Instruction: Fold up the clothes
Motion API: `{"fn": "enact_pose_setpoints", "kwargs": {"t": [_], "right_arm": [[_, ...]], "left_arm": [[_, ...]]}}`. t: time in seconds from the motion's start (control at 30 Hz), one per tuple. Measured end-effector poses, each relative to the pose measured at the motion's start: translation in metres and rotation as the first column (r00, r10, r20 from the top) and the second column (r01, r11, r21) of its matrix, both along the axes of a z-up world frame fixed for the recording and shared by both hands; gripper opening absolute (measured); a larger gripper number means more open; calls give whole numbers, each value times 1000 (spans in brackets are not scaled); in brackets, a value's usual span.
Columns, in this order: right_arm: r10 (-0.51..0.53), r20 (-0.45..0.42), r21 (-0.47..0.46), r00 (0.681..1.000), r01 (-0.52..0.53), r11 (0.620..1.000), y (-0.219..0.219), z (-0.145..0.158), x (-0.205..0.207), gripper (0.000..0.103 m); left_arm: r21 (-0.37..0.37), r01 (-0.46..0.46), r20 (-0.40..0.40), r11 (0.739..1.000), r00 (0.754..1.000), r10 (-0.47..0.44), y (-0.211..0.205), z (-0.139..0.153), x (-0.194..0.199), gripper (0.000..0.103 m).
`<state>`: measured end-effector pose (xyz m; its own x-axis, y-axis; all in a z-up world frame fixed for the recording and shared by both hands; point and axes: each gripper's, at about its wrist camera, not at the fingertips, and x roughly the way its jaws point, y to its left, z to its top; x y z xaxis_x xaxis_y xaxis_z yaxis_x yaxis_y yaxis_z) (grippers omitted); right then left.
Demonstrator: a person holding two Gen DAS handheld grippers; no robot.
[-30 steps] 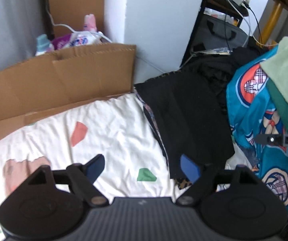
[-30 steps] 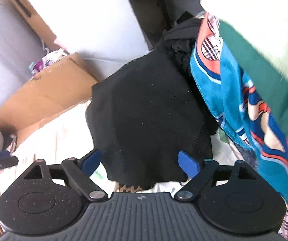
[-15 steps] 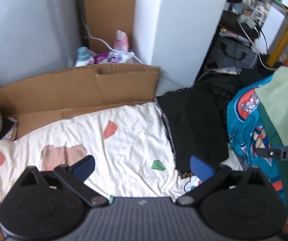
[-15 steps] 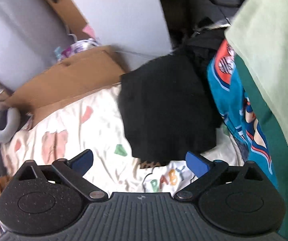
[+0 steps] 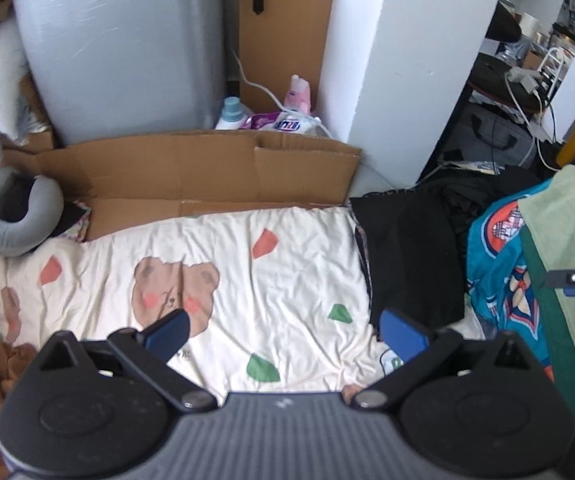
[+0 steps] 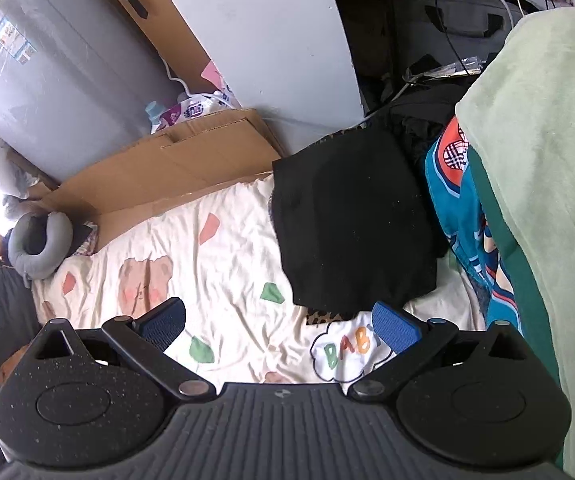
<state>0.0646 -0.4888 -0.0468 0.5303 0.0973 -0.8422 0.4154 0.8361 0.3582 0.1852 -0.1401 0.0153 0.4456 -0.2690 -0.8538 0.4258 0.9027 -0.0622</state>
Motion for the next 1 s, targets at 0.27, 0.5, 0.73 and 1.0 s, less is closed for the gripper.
{"fn": "enact_pose_setpoints", "kwargs": {"t": [0.27, 0.5, 0.73, 1.0], "right_arm": [[76, 16, -43, 997, -75, 996, 20, 31, -15, 102], [140, 35, -59, 990, -138, 989, 44, 52, -23, 102], [197, 78, -56, 977, -193, 980, 71, 59, -31, 102], [266, 109, -104, 958, -255, 961, 104, 71, -44, 102]], "left_arm": [[23, -53, 13, 998, 999, 52, 30, 18, -33, 103], [8, -113, 42, 994, 993, 112, 60, 32, -57, 103], [-13, -182, 62, 983, 981, 183, 87, 41, -86, 103], [-24, -295, 111, 955, 949, 296, 111, 53, -127, 103]]}}
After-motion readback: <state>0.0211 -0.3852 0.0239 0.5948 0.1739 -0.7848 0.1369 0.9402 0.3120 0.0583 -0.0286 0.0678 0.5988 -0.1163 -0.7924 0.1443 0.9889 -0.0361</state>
